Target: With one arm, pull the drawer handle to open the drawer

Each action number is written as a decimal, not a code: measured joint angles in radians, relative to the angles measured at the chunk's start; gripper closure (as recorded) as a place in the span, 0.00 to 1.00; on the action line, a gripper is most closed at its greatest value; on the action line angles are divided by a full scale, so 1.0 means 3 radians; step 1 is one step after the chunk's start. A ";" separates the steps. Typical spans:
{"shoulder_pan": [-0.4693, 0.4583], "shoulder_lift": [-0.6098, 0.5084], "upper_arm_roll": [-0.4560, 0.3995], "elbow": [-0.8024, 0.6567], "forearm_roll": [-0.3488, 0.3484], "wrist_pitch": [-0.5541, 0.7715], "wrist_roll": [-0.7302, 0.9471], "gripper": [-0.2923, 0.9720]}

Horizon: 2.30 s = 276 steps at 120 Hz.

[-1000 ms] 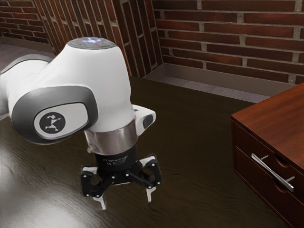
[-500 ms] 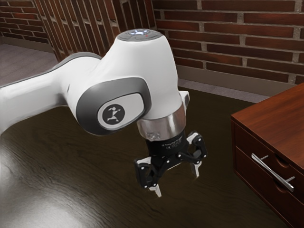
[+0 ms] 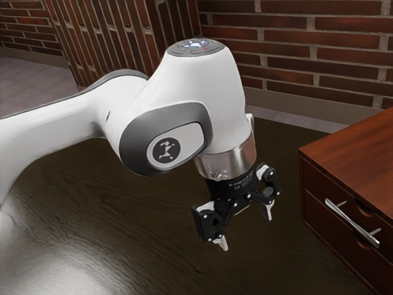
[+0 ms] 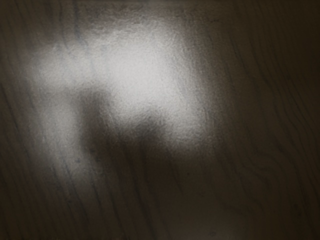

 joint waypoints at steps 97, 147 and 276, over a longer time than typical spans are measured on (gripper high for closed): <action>-0.0071 0.0441 -0.0239 0.0500 0.0004 0.0357 0.0320 0.23; -0.0043 0.0540 -0.0244 0.0516 -0.0018 0.0655 0.0439 0.23; -0.0147 0.0784 -0.0306 0.0547 -0.0091 0.1061 0.0551 0.23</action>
